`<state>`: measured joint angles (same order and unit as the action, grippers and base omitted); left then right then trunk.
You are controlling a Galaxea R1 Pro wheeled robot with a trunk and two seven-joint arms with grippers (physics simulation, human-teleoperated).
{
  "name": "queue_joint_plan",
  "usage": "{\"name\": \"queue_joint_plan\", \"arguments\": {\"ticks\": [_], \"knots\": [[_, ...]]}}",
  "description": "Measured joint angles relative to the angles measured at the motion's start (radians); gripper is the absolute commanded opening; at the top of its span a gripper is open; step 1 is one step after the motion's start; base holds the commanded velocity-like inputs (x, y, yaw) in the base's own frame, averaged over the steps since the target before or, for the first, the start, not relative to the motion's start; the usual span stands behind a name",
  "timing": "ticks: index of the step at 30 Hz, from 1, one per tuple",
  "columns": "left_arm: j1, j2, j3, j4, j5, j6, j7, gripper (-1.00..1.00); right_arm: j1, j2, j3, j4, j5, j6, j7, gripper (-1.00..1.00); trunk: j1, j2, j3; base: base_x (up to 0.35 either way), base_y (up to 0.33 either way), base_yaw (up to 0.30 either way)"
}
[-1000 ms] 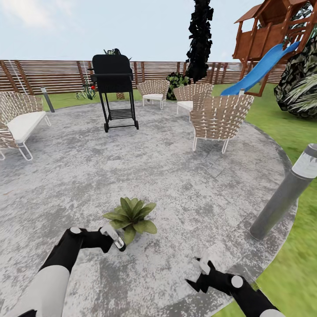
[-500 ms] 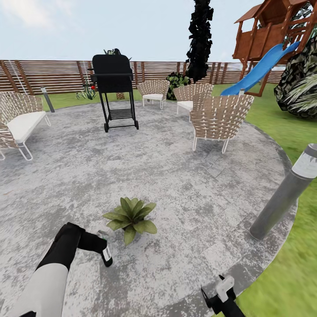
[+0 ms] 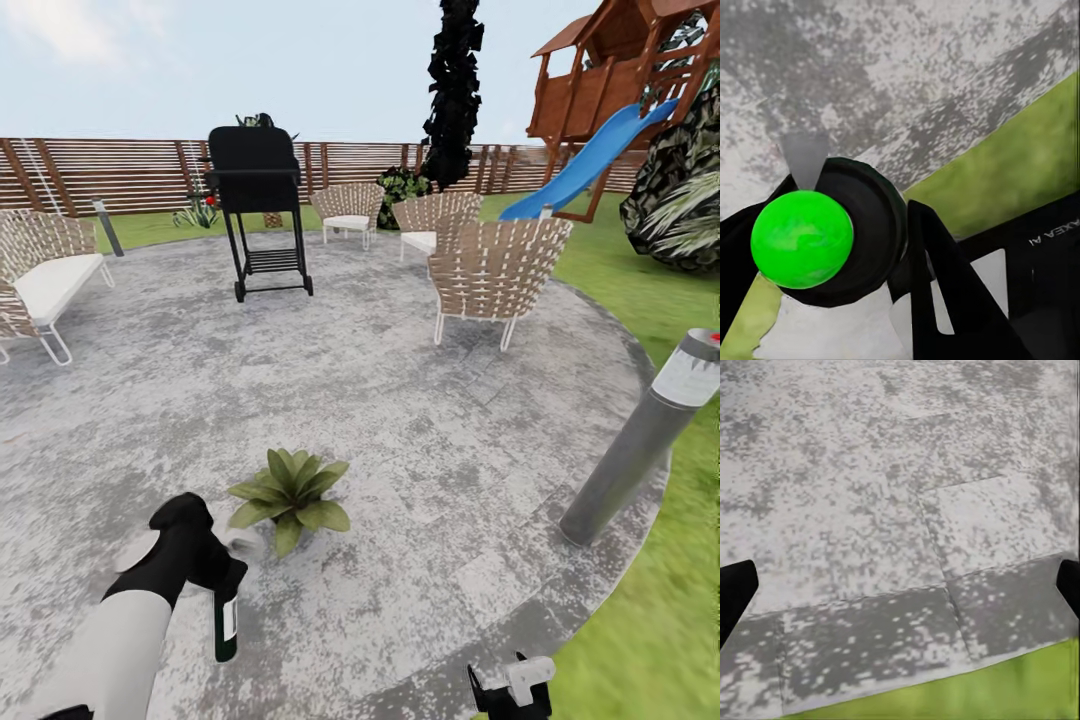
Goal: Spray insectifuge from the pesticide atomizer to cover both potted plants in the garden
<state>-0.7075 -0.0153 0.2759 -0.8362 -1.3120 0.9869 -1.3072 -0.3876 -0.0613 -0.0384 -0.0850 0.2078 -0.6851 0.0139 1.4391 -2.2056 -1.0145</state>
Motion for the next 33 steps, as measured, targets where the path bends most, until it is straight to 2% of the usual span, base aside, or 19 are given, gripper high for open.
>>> {"name": "queue_joint_plan", "arguments": {"ticks": [10, 20, 30, 33], "knots": [[-0.001, -0.002, 0.002, 0.000, -0.002, 0.001, 0.000, -1.00, 0.000, 0.000, 0.001, 0.000, 0.000, 0.001, 0.000, 1.00, 0.000, 0.000, 0.000, 0.014, -0.088, 0.000], [-0.003, -0.003, 0.002, -0.002, -0.002, 0.003, 0.000, -1.00, 0.000, 0.000, 0.001, 0.001, 0.000, 0.000, 0.000, 1.00, -0.001, 0.000, 0.000, 0.298, -0.050, 0.000], [-0.005, -0.008, 0.000, -0.002, 0.001, 0.004, 0.000, -1.00, 0.000, 0.000, 0.001, 0.002, 0.001, 0.000, 0.000, 1.00, 0.000, 0.000, 0.000, 0.091, -0.137, 0.169], [-0.033, -0.015, -0.003, 0.008, 0.002, 0.004, 0.001, -1.00, 0.000, 0.000, 0.001, 0.002, 0.001, 0.000, 0.000, 1.00, 0.000, 0.000, 0.000, 0.001, -0.004, 0.015]]}}
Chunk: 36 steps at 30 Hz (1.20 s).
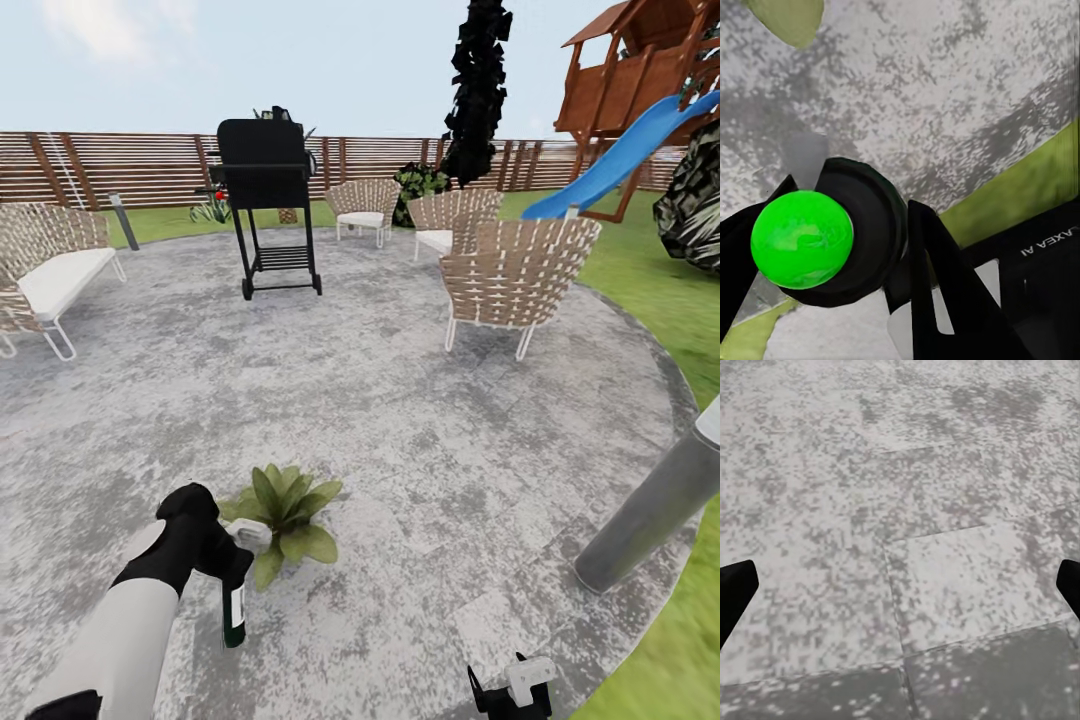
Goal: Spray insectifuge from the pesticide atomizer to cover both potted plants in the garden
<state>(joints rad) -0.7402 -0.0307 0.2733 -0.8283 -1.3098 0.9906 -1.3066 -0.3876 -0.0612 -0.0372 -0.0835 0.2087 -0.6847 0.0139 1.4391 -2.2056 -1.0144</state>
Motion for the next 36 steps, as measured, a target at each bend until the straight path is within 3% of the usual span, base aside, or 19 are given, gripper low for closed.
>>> {"name": "queue_joint_plan", "arguments": {"ticks": [4, 8, 13, 21, 28, 36], "knots": [[-0.038, -0.001, -0.002, 0.021, -0.003, 0.006, 0.000, -1.00, 0.000, 0.000, 0.000, 0.000, 0.000, 0.000, 0.000, 1.00, 0.000, 0.000, 0.000, 0.000, -0.001, 0.002], [-0.114, 0.005, 0.000, 0.133, -0.034, 0.010, -0.001, -1.00, 0.000, 0.000, 0.000, 0.000, 0.000, 0.000, 0.000, 1.00, 0.000, 0.000, 0.000, 0.000, 0.000, 0.000], [-0.180, 0.010, 0.002, 0.250, -0.041, 0.014, -0.002, -1.00, 0.000, 0.000, 0.000, -0.001, -0.001, 0.000, 0.000, 1.00, 0.000, 0.000, 0.000, 0.000, 0.000, 0.000], [-0.177, 0.012, -0.005, 0.263, -0.042, 0.015, -0.002, -1.00, 0.000, 0.001, 0.000, 0.000, 0.000, 0.000, 0.000, 1.00, 0.000, 0.000, 0.000, 0.025, 0.000, 0.022], [-0.177, 0.011, -0.003, 0.263, -0.042, 0.015, -0.002, -1.00, 0.000, 0.002, 0.000, 0.000, 0.000, 0.000, 0.000, 1.00, -0.001, 0.000, 0.000, 0.296, 0.000, 0.227], [-0.175, 0.002, -0.008, 0.272, -0.044, 0.014, -0.002, -1.00, 0.000, 0.001, 0.000, 0.000, -0.001, 0.000, 0.000, 1.00, 0.000, 0.000, 0.000, 0.278, -0.033, 0.025]]}}
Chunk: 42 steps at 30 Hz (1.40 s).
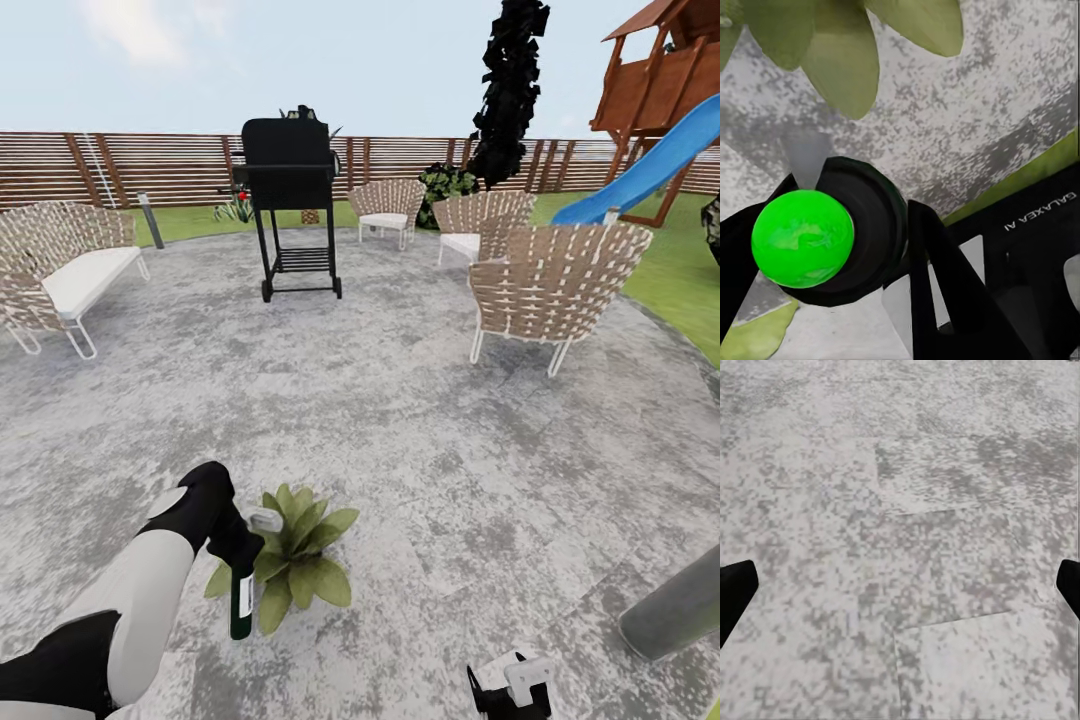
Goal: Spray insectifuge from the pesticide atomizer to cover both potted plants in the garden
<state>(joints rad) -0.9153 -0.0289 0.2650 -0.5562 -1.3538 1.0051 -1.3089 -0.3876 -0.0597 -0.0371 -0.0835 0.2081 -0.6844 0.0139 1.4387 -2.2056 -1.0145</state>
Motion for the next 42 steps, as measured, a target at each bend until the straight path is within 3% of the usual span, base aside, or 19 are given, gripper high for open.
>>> {"name": "queue_joint_plan", "arguments": {"ticks": [25, 27, 29, 30, 36, 42], "knots": [[0.000, 0.012, -0.004, 0.056, -0.003, -0.001, 0.000, -1.00, 0.000, -0.002, 0.000, 0.000, 0.001, 0.001, -0.003, 1.00, 0.000, 0.000, 0.000, 0.106, -0.018, 0.000], [0.001, 0.014, -0.003, 0.056, -0.018, -0.002, 0.001, -1.00, 0.000, -0.002, 0.000, 0.000, 0.001, 0.001, -0.003, 1.00, 0.000, 0.000, 0.000, 0.005, 0.000, 0.000], [0.004, 0.021, 0.000, 0.056, -0.066, -0.004, 0.001, -1.00, 0.000, -0.002, 0.000, 0.000, 0.001, 0.002, -0.003, 1.00, 0.000, 0.000, 0.000, 0.001, 0.000, 0.000], [0.005, 0.026, 0.000, 0.056, -0.073, -0.003, 0.001, -1.00, 0.000, -0.002, 0.000, 0.000, 0.001, 0.002, -0.003, 1.00, 0.000, 0.000, 0.000, 0.000, 0.000, 0.000], [0.006, 0.052, 0.002, 0.056, -0.085, -0.009, -0.042, -1.00, 0.000, -0.002, 0.000, 0.000, 0.001, 0.002, -0.003, 1.00, 0.000, 0.000, 0.000, 0.027, 0.000, 0.000], [-0.005, 0.041, 0.004, 0.056, -0.085, -0.007, -0.053, -1.00, 0.000, -0.002, 0.000, 0.000, 0.001, 0.002, -0.003, 1.00, 0.000, 0.000, 0.000, 0.208, 0.034, 0.000]]}}
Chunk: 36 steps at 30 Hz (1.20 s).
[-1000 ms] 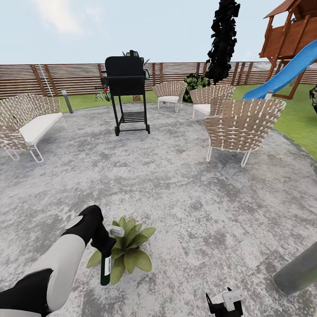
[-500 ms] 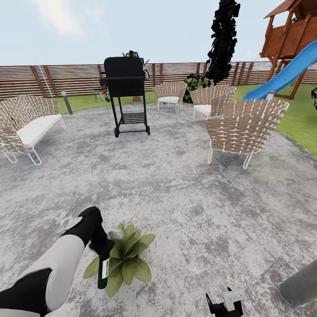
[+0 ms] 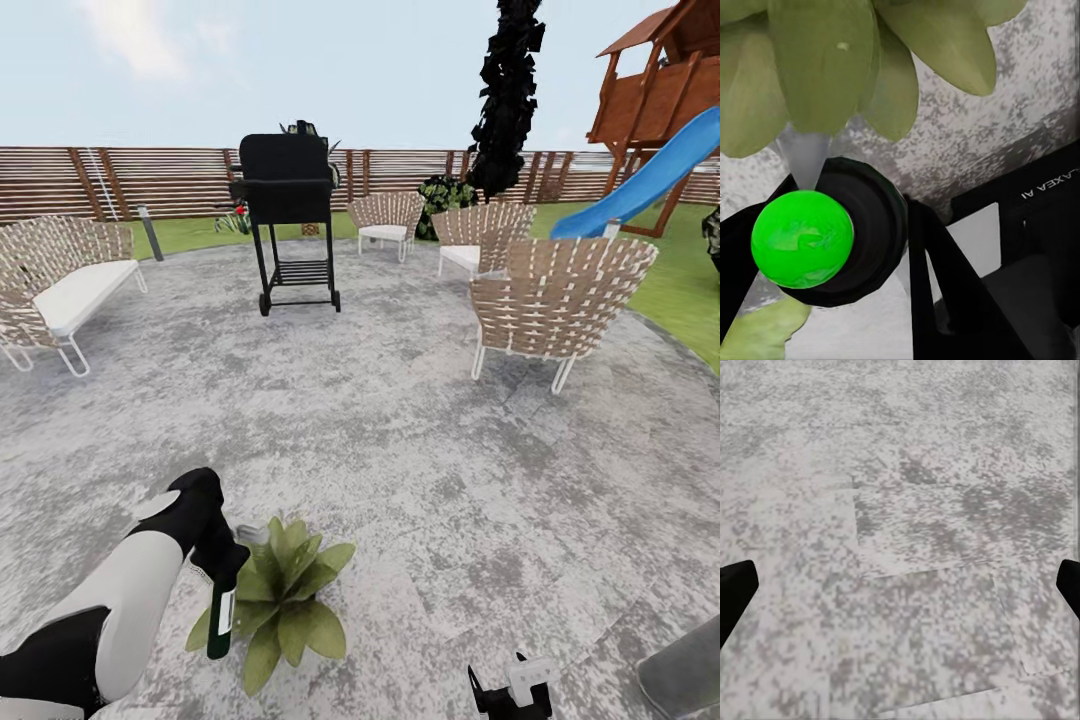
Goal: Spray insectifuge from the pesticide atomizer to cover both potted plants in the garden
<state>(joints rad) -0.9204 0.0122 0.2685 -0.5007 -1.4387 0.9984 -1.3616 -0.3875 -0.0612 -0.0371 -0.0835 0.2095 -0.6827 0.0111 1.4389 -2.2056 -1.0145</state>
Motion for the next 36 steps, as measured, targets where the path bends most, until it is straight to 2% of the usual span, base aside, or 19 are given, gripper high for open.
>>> {"name": "queue_joint_plan", "arguments": {"ticks": [11, 15, 20, 23, 25, 27, 29, 36], "knots": [[-0.007, -0.005, 0.000, 0.000, -0.002, -0.005, 0.000, -1.00, 0.000, 0.000, 0.000, 0.000, 0.000, 0.000, 0.000, 1.00, 0.000, 0.000, 0.000, 0.008, 0.001, 0.000], [-0.006, 0.008, -0.003, 0.001, -0.002, -0.007, 0.000, -1.00, 0.000, 0.000, 0.000, 0.000, 0.000, 0.000, 0.000, 1.00, 0.000, 0.000, 0.000, 0.000, 0.000, 0.000], [0.008, 0.055, -0.006, 0.002, -0.005, -0.011, 0.000, -1.00, 0.000, 0.000, 0.000, 0.000, 0.000, 0.000, -0.001, 1.00, 0.000, 0.000, 0.000, 0.000, 0.000, 0.000], [0.010, 0.057, -0.008, 0.013, -0.004, -0.010, -0.001, -1.00, 0.000, 0.000, 0.000, 0.000, 0.000, 0.000, -0.001, 1.00, 0.000, 0.000, 0.000, 0.027, 0.000, 0.000], [0.010, 0.052, -0.023, 0.046, -0.008, -0.010, -0.001, -1.00, 0.000, 0.000, 0.000, 0.000, 0.000, 0.000, -0.001, 1.00, 0.000, 0.000, 0.000, 0.048, 0.000, 0.000], [0.009, 0.047, -0.074, 0.081, -0.009, -0.007, -0.001, -1.00, 0.000, 0.000, 0.000, 0.000, 0.000, 0.000, -0.001, 1.00, 0.000, 0.000, 0.000, 0.014, 0.000, 0.000], [0.003, 0.045, -0.093, 0.088, -0.005, -0.004, -0.004, -1.00, 0.000, 0.000, 0.000, 0.000, 0.000, 0.000, -0.001, 1.00, 0.000, 0.000, 0.000, 0.020, 0.000, 0.000], [-0.035, 0.037, -0.105, 0.078, -0.012, -0.002, -0.065, -1.00, 0.000, 0.000, 0.000, 0.000, 0.000, 0.000, -0.001, 1.00, 0.000, 0.000, 0.000, 0.061, 0.000, 0.000]]}}
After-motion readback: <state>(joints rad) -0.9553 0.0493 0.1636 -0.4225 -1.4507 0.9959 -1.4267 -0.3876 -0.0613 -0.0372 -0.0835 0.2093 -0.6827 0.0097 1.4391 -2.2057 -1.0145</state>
